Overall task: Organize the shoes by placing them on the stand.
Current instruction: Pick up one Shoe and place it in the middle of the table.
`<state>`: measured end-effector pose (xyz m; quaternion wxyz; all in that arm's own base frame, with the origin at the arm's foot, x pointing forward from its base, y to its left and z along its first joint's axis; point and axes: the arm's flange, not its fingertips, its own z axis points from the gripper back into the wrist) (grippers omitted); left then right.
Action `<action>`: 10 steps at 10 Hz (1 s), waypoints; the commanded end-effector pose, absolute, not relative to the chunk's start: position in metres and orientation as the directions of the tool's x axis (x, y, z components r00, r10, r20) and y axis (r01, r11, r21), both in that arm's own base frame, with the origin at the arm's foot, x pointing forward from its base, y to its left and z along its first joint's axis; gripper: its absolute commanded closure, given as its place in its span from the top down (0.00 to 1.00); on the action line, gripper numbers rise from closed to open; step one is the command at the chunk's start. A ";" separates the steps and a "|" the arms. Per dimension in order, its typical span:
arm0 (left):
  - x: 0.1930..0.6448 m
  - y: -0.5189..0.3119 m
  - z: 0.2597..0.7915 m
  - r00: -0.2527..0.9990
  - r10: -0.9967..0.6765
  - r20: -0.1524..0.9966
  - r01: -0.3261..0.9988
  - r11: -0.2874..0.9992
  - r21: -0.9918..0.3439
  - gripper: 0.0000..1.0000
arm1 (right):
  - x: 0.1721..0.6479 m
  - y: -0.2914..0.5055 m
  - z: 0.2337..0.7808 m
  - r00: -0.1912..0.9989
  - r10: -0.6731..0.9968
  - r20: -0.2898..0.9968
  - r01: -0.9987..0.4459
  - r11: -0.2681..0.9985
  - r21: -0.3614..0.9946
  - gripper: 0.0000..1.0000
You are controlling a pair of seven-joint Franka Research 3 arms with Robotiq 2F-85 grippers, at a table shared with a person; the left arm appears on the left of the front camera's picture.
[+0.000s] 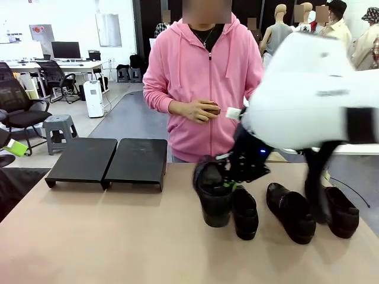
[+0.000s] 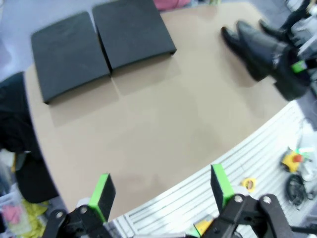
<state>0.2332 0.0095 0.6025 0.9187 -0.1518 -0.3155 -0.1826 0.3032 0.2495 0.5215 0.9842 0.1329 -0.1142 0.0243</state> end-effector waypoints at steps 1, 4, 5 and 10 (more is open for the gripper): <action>0.233 0.010 0.602 0.730 -0.247 0.638 0.446 0.879 -0.170 1.00 | 0.252 0.245 0.515 0.967 0.021 0.254 -0.092 0.959 0.269 0.00; 0.233 0.010 0.602 0.730 -0.247 0.638 0.446 0.879 -0.170 1.00 | 0.251 0.241 0.522 0.968 0.046 0.248 -0.111 0.961 0.254 0.00; 0.233 0.010 0.602 0.730 -0.247 0.638 0.446 0.879 -0.170 1.00 | 0.251 0.241 0.522 0.968 0.046 0.248 -0.111 0.961 0.254 0.00; 0.233 0.010 0.602 0.730 -0.247 0.638 0.446 0.879 -0.170 1.00 | 0.245 0.370 0.467 0.940 0.213 0.267 -0.293 0.904 0.312 0.00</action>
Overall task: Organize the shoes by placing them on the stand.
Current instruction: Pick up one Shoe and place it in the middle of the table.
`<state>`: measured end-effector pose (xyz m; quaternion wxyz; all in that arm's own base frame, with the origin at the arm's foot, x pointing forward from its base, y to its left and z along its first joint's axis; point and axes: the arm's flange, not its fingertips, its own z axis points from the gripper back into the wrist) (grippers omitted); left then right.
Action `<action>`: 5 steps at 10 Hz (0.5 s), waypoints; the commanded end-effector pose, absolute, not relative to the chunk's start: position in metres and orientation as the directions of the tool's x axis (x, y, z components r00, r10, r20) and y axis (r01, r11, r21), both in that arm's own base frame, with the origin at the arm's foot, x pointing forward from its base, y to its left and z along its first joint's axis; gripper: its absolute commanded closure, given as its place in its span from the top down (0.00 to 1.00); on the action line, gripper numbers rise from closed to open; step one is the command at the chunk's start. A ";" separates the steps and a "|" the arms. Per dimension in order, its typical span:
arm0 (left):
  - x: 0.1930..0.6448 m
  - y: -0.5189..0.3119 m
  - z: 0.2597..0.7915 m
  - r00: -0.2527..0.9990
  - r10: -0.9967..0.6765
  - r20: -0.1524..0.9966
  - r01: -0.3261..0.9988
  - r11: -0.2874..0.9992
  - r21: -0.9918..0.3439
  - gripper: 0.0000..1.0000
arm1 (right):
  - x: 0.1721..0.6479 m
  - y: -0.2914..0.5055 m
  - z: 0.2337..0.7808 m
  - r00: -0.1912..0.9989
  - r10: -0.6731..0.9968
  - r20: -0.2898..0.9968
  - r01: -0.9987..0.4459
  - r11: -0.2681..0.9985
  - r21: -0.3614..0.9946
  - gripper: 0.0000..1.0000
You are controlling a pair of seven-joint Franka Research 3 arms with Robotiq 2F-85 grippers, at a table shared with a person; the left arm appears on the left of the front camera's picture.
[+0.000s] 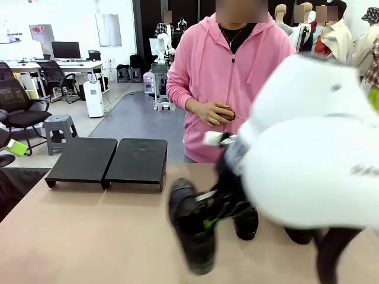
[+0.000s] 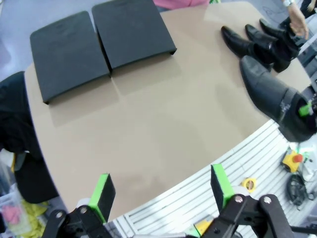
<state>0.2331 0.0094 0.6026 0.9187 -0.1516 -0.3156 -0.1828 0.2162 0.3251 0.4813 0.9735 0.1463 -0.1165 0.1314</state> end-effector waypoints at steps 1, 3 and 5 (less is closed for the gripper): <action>0.233 0.010 0.602 0.730 -0.247 0.638 0.446 0.879 -0.170 1.00 | 0.256 0.399 0.439 0.950 0.185 0.253 -0.270 0.893 0.361 0.00; 0.233 0.010 0.602 0.730 -0.247 0.638 0.446 0.879 -0.170 1.00 | 0.274 0.443 0.382 0.973 0.053 0.226 -0.142 0.907 0.396 0.00; 0.233 0.010 0.602 0.730 -0.247 0.638 0.446 0.879 -0.170 1.00 | 0.280 0.463 0.358 0.979 0.017 0.205 -0.108 0.891 0.442 0.00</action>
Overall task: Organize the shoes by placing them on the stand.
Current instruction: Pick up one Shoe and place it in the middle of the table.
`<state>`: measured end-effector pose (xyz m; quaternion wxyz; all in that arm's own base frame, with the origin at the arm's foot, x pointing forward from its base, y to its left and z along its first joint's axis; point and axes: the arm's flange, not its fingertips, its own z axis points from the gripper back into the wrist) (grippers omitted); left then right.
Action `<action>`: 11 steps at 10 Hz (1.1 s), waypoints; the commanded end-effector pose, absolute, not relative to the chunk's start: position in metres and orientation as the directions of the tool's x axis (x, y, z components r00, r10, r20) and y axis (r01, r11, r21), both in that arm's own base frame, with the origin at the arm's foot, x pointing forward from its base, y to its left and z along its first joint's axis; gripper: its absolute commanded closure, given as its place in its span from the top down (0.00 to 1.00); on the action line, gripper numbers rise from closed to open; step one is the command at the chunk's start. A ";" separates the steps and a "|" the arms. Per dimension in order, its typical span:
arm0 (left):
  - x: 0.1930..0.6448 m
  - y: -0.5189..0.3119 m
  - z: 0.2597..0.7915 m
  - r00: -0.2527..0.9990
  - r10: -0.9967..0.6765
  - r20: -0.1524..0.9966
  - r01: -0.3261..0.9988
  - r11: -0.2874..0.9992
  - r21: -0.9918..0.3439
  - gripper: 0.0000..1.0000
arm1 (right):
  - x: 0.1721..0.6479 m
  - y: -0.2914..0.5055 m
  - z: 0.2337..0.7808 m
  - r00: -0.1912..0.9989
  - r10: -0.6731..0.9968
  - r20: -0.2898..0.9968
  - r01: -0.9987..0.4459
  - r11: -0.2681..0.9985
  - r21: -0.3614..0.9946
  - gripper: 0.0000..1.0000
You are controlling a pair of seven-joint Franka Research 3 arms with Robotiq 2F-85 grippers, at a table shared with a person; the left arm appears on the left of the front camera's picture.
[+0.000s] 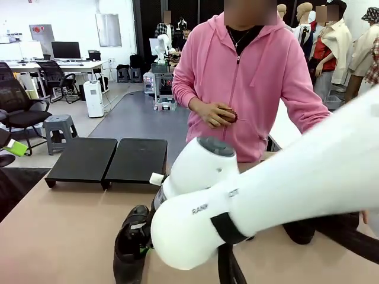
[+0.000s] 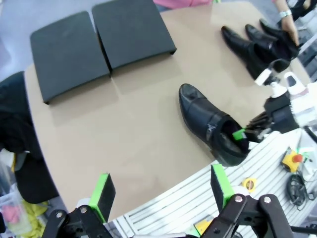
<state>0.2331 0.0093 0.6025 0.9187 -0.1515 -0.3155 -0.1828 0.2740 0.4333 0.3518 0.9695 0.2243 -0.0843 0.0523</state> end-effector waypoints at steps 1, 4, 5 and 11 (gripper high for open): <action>0.233 0.010 0.602 0.730 -0.247 0.638 0.446 0.879 -0.170 1.00 | 0.282 0.466 0.351 0.982 0.010 0.191 -0.094 0.893 0.439 0.00; 0.233 0.010 0.602 0.730 -0.247 0.638 0.446 0.879 -0.170 1.00 | 0.286 0.464 0.345 0.981 -0.029 0.191 -0.057 0.901 0.430 0.23; 0.233 0.010 0.602 0.730 -0.247 0.638 0.446 0.879 -0.170 1.00 | 0.286 0.464 0.345 0.982 -0.032 0.188 -0.054 0.899 0.434 0.82; 0.233 0.010 0.602 0.730 -0.247 0.638 0.446 0.879 -0.170 1.00 | 0.277 0.432 0.409 0.987 0.002 0.158 -0.077 0.880 0.469 1.00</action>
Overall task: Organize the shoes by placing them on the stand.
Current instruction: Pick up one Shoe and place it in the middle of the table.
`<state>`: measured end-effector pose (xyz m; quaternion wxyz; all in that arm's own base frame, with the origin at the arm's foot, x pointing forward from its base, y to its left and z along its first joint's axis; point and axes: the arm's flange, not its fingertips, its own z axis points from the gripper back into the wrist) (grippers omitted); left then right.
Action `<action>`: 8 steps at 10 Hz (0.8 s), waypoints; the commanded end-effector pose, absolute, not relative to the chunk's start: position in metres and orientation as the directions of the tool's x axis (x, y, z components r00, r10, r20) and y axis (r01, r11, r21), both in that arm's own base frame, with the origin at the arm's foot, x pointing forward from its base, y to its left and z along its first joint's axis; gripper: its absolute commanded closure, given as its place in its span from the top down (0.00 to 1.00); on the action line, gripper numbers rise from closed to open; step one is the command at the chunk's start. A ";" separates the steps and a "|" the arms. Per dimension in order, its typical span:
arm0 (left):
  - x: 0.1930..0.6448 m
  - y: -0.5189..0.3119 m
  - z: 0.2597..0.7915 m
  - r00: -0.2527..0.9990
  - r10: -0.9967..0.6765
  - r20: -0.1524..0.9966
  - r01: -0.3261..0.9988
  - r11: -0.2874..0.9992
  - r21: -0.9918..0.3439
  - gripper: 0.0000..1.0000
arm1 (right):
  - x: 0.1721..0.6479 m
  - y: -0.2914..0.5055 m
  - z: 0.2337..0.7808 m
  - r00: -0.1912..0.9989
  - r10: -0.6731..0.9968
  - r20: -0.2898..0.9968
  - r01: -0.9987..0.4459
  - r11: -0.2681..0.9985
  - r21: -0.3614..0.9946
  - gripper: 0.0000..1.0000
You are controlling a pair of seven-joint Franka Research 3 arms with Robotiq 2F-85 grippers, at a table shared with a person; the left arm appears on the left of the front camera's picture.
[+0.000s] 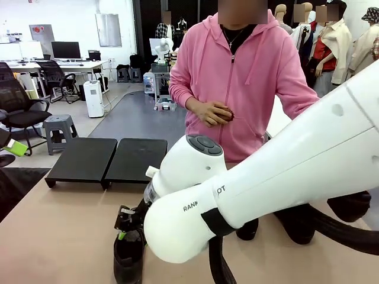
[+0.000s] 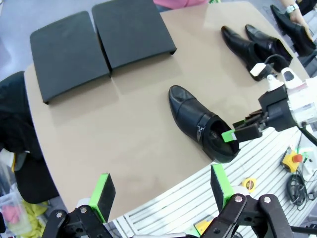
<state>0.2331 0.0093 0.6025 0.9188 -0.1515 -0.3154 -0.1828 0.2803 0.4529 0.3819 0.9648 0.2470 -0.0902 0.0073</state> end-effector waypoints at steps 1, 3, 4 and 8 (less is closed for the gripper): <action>0.233 0.010 0.602 0.730 -0.247 0.638 0.446 0.879 -0.170 1.00 | 0.268 0.414 0.435 0.984 0.041 0.173 -0.113 0.895 0.432 1.00; 0.233 0.010 0.602 0.730 -0.247 0.638 0.446 0.879 -0.170 1.00 | 0.265 0.366 0.469 0.973 0.056 0.224 -0.124 0.945 0.302 1.00; 0.233 0.010 0.602 0.730 -0.247 0.638 0.446 0.879 -0.170 1.00 | 0.267 0.342 0.479 0.970 0.032 0.240 -0.101 0.954 0.282 1.00; 0.233 0.010 0.602 0.730 -0.247 0.638 0.446 0.879 -0.170 1.00 | 0.238 0.415 0.465 0.934 0.251 0.254 -0.316 0.913 0.259 1.00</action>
